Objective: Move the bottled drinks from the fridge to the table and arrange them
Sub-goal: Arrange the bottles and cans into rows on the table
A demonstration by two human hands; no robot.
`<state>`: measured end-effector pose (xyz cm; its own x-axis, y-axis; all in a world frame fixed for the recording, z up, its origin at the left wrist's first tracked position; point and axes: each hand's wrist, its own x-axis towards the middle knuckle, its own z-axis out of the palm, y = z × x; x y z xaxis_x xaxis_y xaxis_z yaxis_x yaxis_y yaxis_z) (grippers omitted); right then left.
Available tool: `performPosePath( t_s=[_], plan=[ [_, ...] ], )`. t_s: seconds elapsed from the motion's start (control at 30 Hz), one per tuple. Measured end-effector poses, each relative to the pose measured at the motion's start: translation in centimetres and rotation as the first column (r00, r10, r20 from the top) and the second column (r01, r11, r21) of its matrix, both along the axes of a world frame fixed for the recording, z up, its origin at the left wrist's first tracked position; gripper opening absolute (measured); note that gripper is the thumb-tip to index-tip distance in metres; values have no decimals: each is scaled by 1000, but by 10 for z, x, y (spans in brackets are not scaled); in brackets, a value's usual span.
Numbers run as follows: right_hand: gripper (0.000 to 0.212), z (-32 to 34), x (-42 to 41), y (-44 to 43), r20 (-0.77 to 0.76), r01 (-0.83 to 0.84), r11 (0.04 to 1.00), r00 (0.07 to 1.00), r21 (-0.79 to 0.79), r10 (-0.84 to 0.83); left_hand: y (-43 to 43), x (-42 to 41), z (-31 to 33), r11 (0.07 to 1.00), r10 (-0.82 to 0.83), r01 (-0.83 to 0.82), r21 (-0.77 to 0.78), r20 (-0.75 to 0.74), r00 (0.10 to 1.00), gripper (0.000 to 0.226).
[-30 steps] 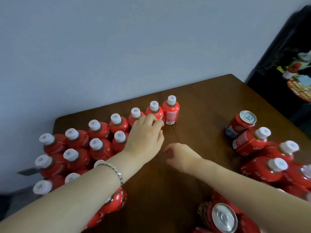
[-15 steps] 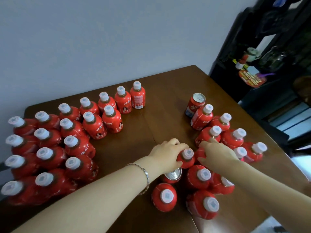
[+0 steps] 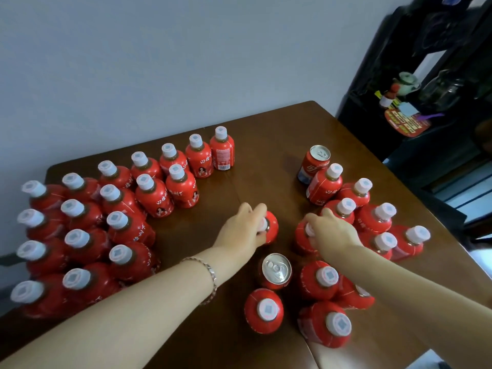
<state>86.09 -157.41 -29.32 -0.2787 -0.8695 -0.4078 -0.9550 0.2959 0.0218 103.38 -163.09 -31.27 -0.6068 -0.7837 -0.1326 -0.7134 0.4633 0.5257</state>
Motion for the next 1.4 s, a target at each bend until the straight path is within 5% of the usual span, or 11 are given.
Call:
performPosePath(
  t_s=[0.27, 0.4, 0.63, 0.8, 1.0, 1.2, 1.33, 1.4],
  plan=[
    [35, 9, 99, -69, 186, -226, 964, 950, -138, 250, -40, 113, -7, 960, 278, -266, -90, 186, 942, 32],
    [35, -1, 152, -103, 232, -226, 966, 940, -124, 250, -57, 153, -11, 944, 302, -227, -238, 351, 886, 29],
    [48, -32, 178, -119, 569, 107, 977, 822, -183, 16, -66, 161, -35, 883, 314, -157, -443, 308, 898, 53],
    [67, -56, 173, -118, 717, 212, 976, 688, -52, -111, -66, 157, -42, 920, 295, -156, -360, 372, 880, 72],
    [70, -70, 181, -118, 724, 278, 954, 680, -110, -115, -73, 156, -38, 914, 329, -209, -347, 336, 882, 66],
    [73, -62, 150, -112, 744, 108, 994, 663, 24, -90, -68, 149, -36, 916, 331, -175, -362, 431, 839, 59],
    [47, -33, 118, -92, 665, -55, 998, 746, 11, 33, -54, 131, -28, 912, 369, -195, -360, 515, 774, 72],
    [36, -16, 98, -76, 600, -125, 992, 793, 0, 100, -39, 115, -20, 911, 324, -149, -385, 442, 836, 70]
  ],
)
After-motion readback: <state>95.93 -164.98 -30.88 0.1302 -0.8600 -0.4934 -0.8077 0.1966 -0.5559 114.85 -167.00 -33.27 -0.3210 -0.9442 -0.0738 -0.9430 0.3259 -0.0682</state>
